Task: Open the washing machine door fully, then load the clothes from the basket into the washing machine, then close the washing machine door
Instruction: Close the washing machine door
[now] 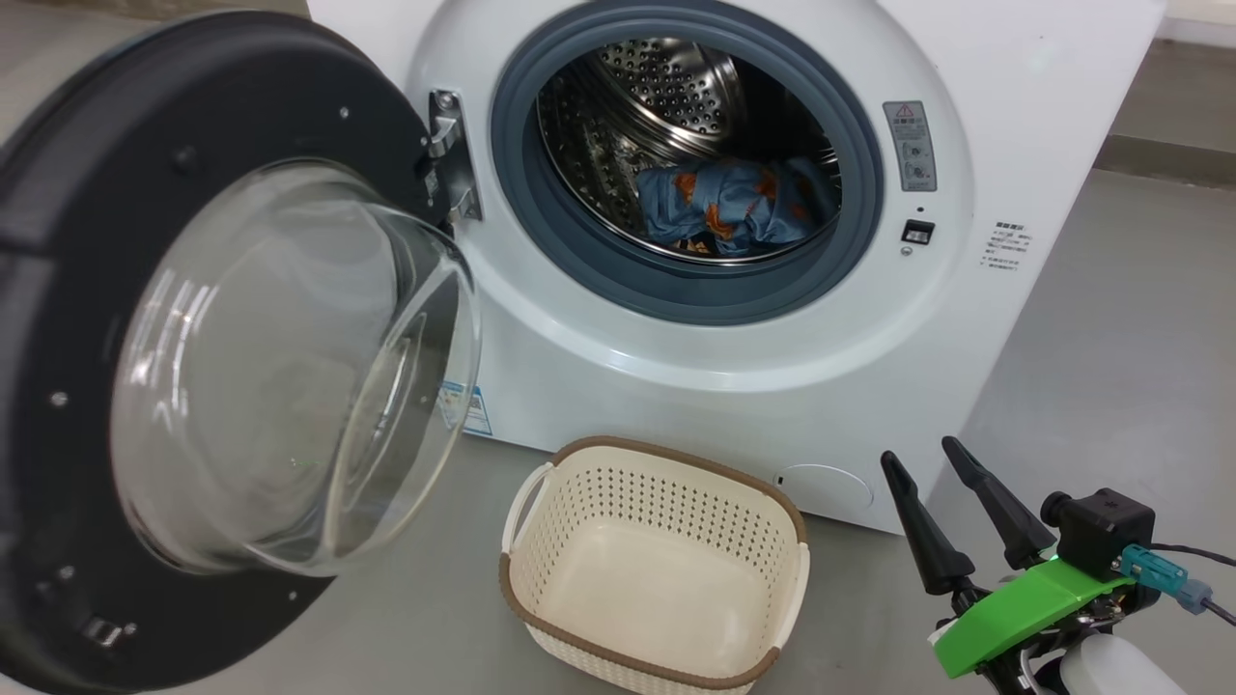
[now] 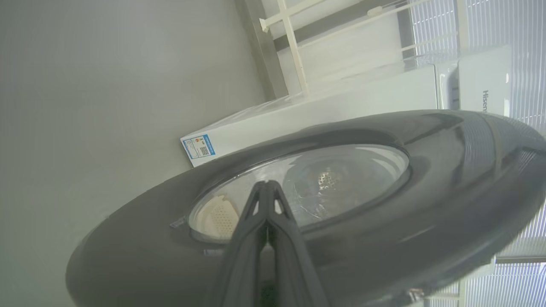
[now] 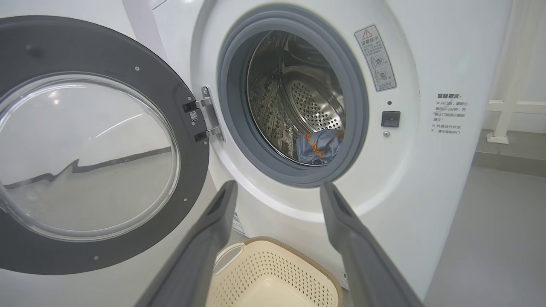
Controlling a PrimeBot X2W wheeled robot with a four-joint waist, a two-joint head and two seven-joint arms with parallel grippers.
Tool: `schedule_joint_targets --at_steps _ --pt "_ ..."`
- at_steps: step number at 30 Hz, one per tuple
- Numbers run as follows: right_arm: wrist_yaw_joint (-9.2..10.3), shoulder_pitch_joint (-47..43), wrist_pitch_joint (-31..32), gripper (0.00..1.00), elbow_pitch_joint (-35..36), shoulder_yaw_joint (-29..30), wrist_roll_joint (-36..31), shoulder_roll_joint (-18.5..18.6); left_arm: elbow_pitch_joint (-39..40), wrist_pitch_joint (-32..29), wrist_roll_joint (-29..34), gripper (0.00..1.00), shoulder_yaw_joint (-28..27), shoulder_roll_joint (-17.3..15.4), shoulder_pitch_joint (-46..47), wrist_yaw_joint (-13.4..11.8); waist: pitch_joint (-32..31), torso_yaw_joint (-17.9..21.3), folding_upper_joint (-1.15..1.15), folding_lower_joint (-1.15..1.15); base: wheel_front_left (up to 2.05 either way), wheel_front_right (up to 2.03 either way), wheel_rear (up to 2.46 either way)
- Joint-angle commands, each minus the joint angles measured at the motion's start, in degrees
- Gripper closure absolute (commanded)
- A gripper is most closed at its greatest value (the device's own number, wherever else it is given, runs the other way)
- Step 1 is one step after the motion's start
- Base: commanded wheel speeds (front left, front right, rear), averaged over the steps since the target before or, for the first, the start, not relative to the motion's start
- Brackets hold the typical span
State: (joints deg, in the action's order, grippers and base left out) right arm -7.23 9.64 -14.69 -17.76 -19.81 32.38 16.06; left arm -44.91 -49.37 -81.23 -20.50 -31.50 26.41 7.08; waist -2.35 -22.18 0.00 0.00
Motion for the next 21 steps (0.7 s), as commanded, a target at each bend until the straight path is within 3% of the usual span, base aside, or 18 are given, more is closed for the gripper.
schedule_joint_targets --at_steps 1,5,10,17,21 --pt "-0.25 -0.1 -0.3 0.0 1.4 -0.3 0.2 0.5 2.2 -1.3 -1.0 1.0 -0.7 -1.8 0.7 0.4 -0.2 -0.2 0.0 0.0 0.0 0.0 0.0" --pt "-0.25 -0.3 -0.3 0.0 1.5 0.2 0.0 -0.5 9.1 -8.2 -4.6 1.0 -0.2 0.4 -1.1 -0.5 -0.3 -0.5 0.0 0.0 0.0 0.0 0.0" --pt "-0.25 -0.6 -0.3 0.0 1.6 0.6 -0.2 -1.4 20.8 -14.5 -6.2 1.0 2.2 2.6 -5.6 -3.9 -0.3 -0.5 0.0 0.0 0.0 0.0 0.0" --pt "-0.25 -0.4 -0.3 0.0 1.7 0.6 -0.2 -2.1 37.8 -18.7 -7.7 1.0 5.2 6.7 -12.4 -9.3 0.0 1.4 0.0 0.0 0.0 0.0 0.0" --pt "-0.25 -0.1 -0.3 0.0 1.7 1.0 -0.3 -2.3 44.0 -18.9 -7.3 1.0 6.7 8.5 -15.0 -10.6 0.3 3.5 0.0 0.0 0.0 0.0 0.0"
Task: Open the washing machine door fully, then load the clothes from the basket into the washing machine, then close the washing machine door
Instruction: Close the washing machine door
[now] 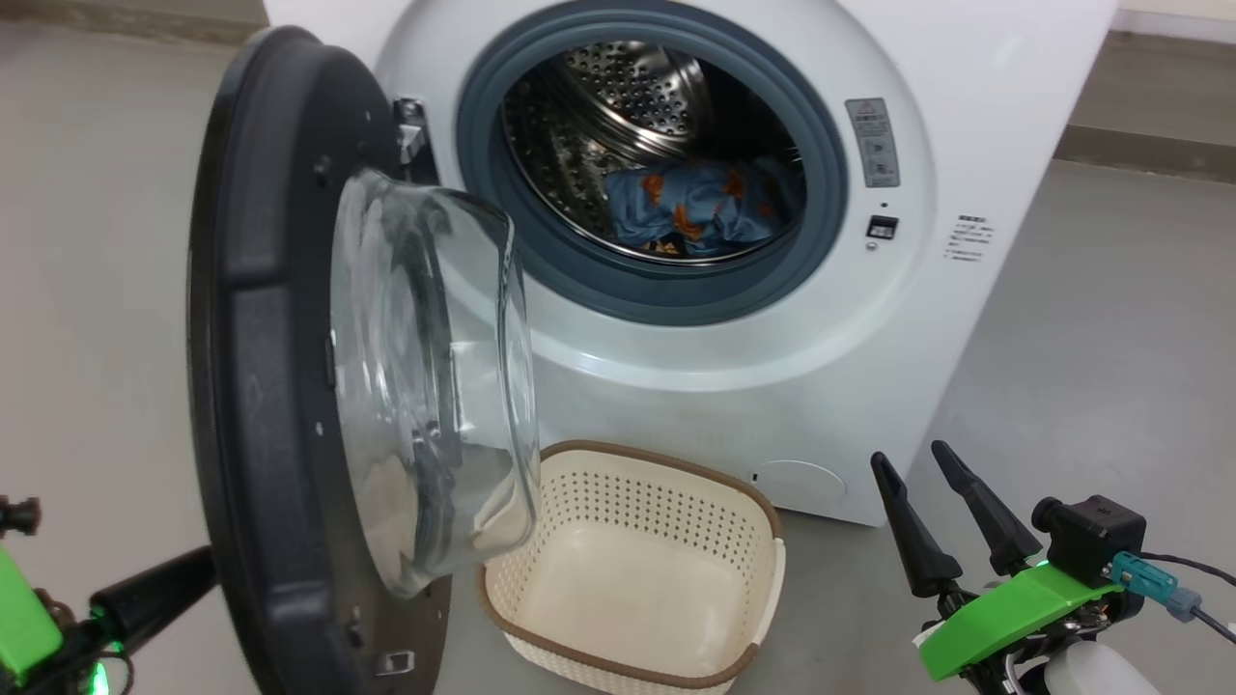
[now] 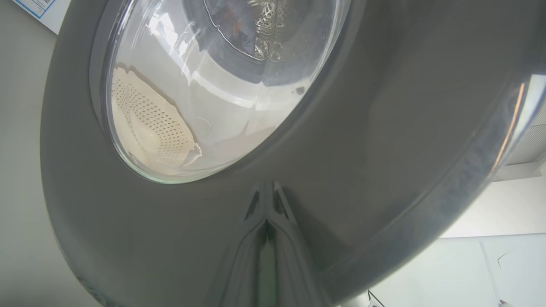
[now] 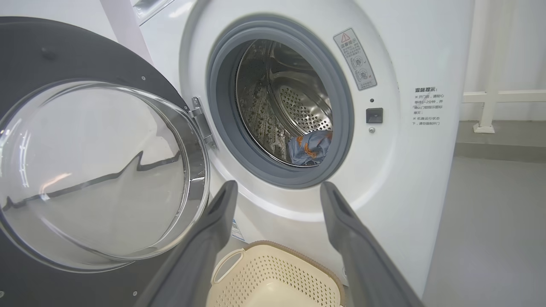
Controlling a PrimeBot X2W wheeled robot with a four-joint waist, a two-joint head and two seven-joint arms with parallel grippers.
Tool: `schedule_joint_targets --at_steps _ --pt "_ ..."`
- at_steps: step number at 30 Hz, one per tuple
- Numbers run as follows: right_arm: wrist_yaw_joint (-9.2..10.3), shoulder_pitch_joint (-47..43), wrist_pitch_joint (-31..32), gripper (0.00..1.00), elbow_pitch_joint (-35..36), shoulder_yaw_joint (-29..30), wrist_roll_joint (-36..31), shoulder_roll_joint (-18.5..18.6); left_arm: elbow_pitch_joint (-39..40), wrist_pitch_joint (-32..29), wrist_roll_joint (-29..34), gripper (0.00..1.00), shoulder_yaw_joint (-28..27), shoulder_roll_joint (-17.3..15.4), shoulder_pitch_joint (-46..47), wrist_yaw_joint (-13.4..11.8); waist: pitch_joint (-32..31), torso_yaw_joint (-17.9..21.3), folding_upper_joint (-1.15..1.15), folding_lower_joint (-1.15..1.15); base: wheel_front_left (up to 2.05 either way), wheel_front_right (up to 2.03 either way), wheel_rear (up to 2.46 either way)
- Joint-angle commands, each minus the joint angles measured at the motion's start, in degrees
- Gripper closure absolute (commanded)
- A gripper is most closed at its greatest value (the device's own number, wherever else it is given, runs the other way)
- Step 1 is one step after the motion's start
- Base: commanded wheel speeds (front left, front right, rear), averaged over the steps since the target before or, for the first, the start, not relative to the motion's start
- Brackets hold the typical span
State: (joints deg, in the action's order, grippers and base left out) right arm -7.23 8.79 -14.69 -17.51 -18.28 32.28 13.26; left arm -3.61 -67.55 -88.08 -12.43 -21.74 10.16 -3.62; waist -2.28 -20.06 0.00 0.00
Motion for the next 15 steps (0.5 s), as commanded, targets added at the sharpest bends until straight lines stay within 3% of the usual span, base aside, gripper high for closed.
schedule_joint_targets --at_steps 1,15 --pt "-0.25 0.9 -0.3 0.0 1.5 -0.5 -0.2 0.4 3.8 -0.4 -0.3 1.0 -1.1 -0.7 0.8 -0.1 0.2 2.1 0.0 0.0 0.0 0.0 0.0" --pt "-0.25 0.9 -0.3 0.0 1.6 0.8 -0.6 0.8 8.5 3.6 -1.0 1.0 -0.2 5.6 1.3 -0.3 0.9 15.7 0.0 0.0 0.0 0.0 0.0"
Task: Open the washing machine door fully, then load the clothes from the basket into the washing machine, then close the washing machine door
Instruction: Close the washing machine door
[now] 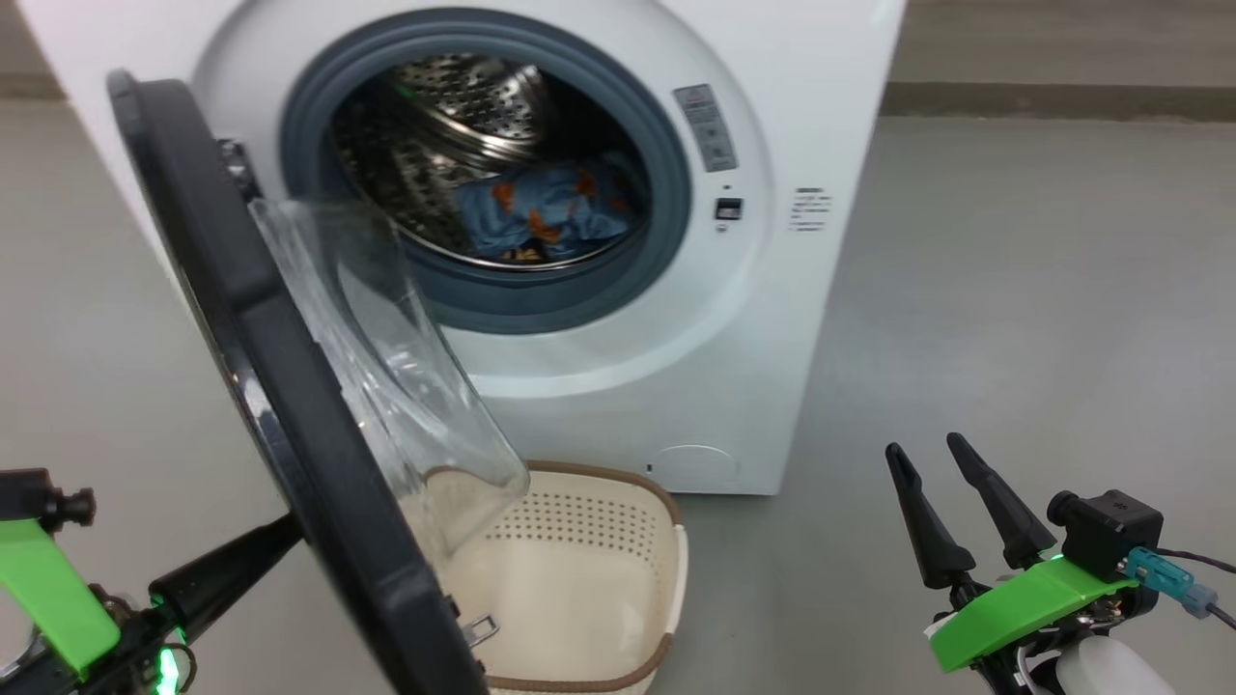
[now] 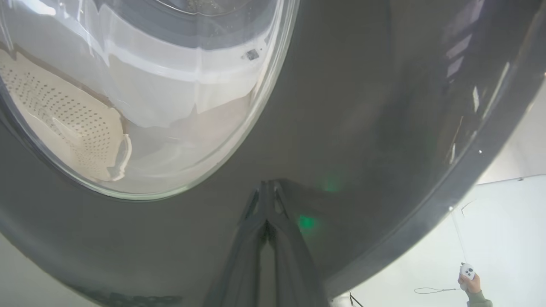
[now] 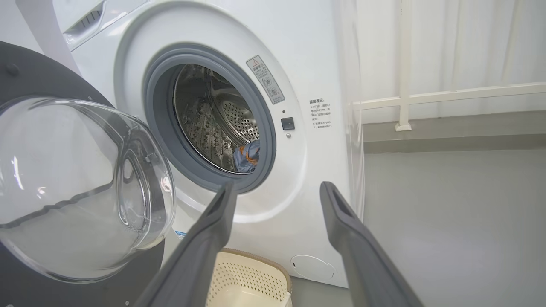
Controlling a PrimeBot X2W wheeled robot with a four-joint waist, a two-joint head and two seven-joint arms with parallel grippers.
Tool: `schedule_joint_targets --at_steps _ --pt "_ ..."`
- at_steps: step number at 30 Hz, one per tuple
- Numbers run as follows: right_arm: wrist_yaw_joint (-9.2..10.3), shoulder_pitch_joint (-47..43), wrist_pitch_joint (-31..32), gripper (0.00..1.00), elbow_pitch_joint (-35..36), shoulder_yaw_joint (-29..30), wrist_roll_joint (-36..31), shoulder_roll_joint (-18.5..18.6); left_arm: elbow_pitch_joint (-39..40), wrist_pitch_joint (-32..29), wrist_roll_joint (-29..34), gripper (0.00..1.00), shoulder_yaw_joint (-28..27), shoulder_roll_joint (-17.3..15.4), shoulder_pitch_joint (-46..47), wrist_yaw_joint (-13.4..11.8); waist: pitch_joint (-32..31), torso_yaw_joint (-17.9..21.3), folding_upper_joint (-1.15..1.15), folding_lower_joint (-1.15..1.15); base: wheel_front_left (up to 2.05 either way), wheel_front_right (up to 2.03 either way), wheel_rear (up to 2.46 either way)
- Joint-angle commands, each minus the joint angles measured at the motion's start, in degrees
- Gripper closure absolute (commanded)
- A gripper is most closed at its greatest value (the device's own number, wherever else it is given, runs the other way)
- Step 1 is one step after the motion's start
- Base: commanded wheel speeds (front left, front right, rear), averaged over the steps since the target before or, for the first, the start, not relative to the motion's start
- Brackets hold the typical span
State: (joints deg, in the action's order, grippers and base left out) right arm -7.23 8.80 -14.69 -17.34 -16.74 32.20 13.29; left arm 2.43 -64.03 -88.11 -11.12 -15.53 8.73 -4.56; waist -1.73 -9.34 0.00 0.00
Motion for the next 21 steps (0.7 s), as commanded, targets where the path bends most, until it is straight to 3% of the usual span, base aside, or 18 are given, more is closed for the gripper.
schedule_joint_targets --at_steps 1,12,21 --pt "-0.25 0.8 -0.3 0.0 1.5 -0.7 -0.5 0.8 2.6 0.3 -1.0 1.0 -1.5 -0.3 2.8 0.7 0.4 5.9 0.0 0.0 0.0 0.0 0.0" --pt "-0.25 1.4 -0.3 0.0 1.5 -1.2 -0.5 1.6 2.3 5.4 1.5 1.0 -1.8 2.3 4.8 2.9 1.2 14.0 0.0 0.0 0.0 0.0 0.0" --pt "-0.25 1.8 -0.3 0.0 1.5 -1.6 -0.3 1.9 0.6 9.5 3.6 1.0 -1.9 4.1 7.1 4.7 1.9 16.2 0.0 0.0 0.0 0.0 0.0"
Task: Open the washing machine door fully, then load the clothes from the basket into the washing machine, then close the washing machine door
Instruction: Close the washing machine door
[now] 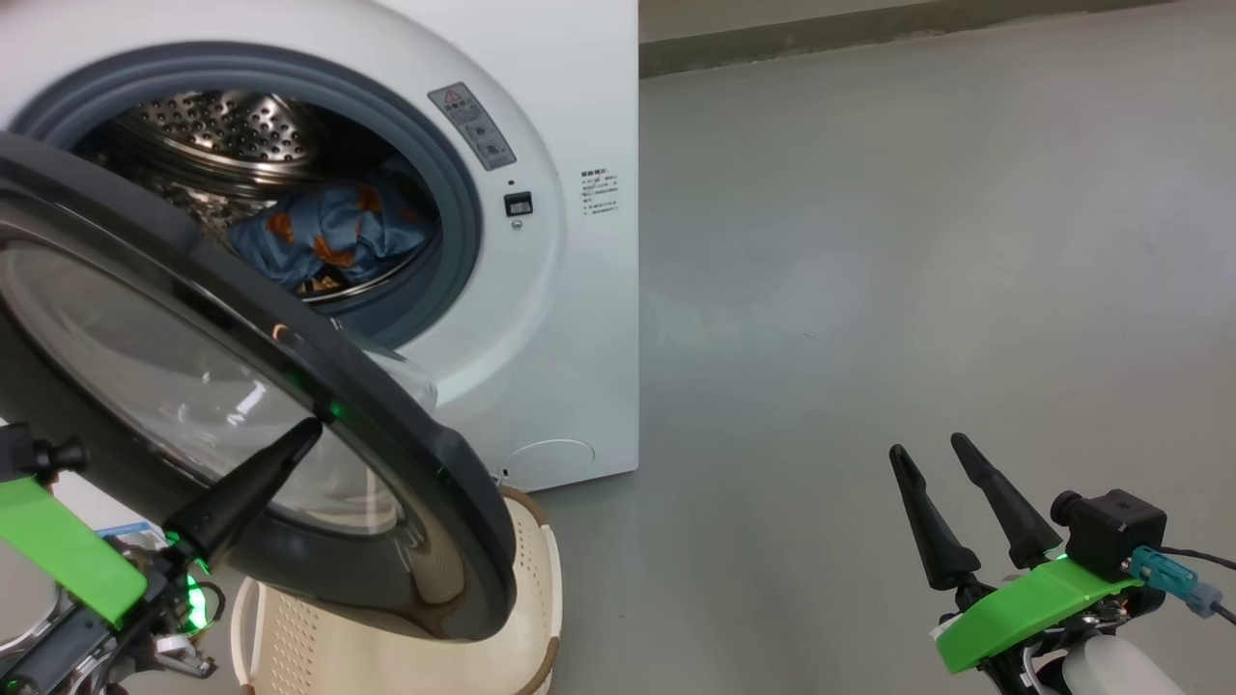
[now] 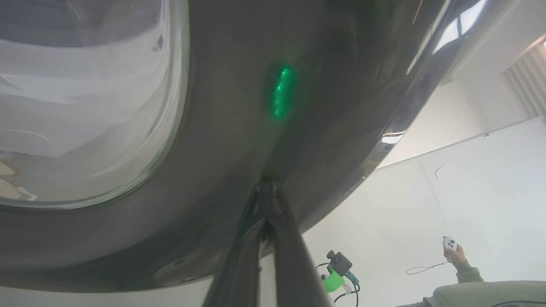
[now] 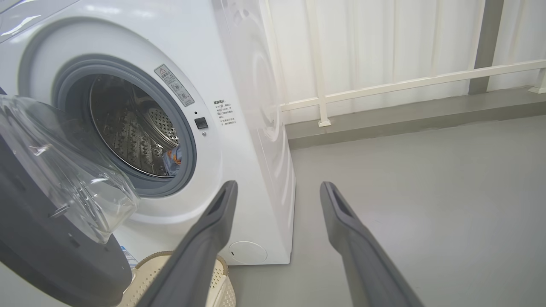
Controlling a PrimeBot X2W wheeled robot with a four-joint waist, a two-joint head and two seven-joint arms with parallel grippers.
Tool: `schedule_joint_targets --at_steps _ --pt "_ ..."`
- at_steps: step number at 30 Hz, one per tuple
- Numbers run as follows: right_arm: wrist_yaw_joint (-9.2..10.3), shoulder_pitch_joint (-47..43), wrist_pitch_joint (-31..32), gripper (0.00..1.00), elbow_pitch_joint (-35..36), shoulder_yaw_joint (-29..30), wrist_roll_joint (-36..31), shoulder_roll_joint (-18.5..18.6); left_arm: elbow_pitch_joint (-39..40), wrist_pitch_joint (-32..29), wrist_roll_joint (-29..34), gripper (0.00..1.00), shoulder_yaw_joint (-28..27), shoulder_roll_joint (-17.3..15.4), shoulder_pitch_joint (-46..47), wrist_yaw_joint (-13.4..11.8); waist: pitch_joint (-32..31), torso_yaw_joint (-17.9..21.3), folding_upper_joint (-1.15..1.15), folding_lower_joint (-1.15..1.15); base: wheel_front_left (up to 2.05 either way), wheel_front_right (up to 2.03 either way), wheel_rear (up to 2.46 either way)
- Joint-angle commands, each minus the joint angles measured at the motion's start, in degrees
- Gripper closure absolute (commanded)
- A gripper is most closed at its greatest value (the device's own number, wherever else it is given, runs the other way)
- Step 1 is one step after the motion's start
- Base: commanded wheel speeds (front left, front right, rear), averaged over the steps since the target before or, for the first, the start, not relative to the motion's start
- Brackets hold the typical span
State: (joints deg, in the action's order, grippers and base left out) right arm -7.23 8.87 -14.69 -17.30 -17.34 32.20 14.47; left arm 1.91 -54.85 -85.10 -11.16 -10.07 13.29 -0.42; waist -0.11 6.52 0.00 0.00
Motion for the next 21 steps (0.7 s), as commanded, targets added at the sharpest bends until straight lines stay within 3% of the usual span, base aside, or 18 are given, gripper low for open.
schedule_joint_targets --at_steps 1,13,14,15,16,21 --pt "-0.25 1.6 -0.3 0.0 1.4 -0.9 -0.3 0.7 0.9 0.6 0.7 1.0 -2.0 -1.4 2.6 0.7 0.3 0.2 0.0 0.0 0.0 0.0 0.0" --pt "-0.25 1.7 -0.3 0.0 1.2 -0.7 -0.4 1.1 1.4 2.0 2.9 0.99 -2.1 -1.9 2.1 2.5 -0.2 -4.5 0.0 0.0 0.0 0.0 0.0" --pt "-0.25 1.8 -0.3 0.0 1.2 -0.7 -0.4 1.1 1.7 2.3 3.7 0.66 -2.1 -2.2 1.8 3.0 -0.2 -4.9 0.0 0.0 0.0 0.0 0.0" --pt "-0.25 1.8 -0.3 0.0 1.2 -0.6 -0.4 1.1 2.0 2.9 4.5 0.1 -2.3 -2.5 1.5 3.5 -0.2 -5.1 0.0 0.0 0.0 0.0 0.0" --pt "-0.25 1.7 -0.3 0.0 1.3 -0.4 -0.4 1.1 2.2 3.9 5.4 0.0 -2.7 -2.7 1.3 3.9 -0.2 -5.4 0.0 0.0 0.0 0.0 0.0" --pt "-0.25 1.8 -0.3 0.0 1.5 0.5 -0.3 1.3 3.7 11.5 13.3 0.0 -3.4 -3.4 -0.8 6.7 0.0 -6.1 0.0 0.0 0.0 0.0 0.0"
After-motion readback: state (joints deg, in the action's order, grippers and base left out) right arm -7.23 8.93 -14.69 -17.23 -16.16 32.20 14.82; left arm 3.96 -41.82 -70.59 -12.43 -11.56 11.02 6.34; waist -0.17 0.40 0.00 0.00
